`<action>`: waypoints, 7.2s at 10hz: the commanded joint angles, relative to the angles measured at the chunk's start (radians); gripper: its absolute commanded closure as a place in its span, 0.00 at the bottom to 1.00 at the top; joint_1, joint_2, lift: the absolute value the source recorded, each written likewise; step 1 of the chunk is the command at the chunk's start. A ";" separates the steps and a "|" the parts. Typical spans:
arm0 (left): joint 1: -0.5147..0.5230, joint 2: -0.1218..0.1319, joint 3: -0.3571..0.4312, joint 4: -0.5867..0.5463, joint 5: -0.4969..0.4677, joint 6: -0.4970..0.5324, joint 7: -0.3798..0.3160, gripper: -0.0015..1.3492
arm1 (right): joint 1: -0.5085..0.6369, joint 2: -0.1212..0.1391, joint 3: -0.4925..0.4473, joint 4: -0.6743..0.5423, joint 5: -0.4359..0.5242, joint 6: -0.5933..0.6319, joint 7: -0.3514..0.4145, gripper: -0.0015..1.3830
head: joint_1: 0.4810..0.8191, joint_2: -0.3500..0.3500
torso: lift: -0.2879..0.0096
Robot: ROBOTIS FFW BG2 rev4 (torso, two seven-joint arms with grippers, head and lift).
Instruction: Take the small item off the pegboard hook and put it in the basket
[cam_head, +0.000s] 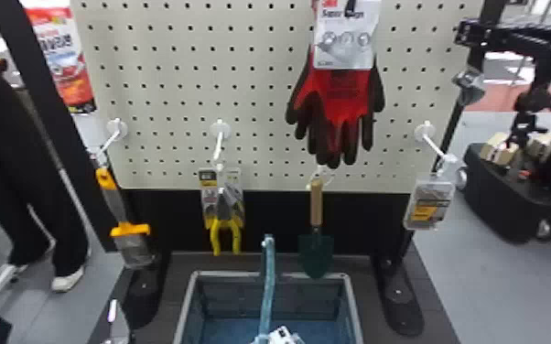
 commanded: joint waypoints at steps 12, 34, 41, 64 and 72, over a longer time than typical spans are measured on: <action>0.002 0.000 0.002 0.000 0.005 -0.002 0.000 0.07 | 0.009 0.003 -0.017 -0.032 -0.015 -0.015 -0.008 0.91 | 0.20 0.50 | 0.63; -0.004 0.008 0.003 0.000 0.025 0.003 0.000 0.07 | 0.537 0.261 -0.370 -0.390 0.031 -0.038 -0.101 0.91 | 0.20 0.50 | 0.63; -0.009 0.003 0.003 0.000 0.023 -0.003 0.000 0.07 | 0.690 0.457 -0.347 -0.368 0.154 -0.159 -0.101 0.91 | 0.20 0.50 | 0.63; -0.052 0.026 -0.014 0.022 0.026 -0.008 0.000 0.07 | 0.754 0.557 0.126 0.103 0.008 -0.406 -0.184 0.91 | 0.20 0.50 | 0.63; -0.058 0.008 -0.021 0.052 0.031 -0.023 -0.003 0.07 | 0.733 0.529 0.202 0.226 -0.026 -0.419 -0.158 0.91 | 0.20 0.50 | 0.63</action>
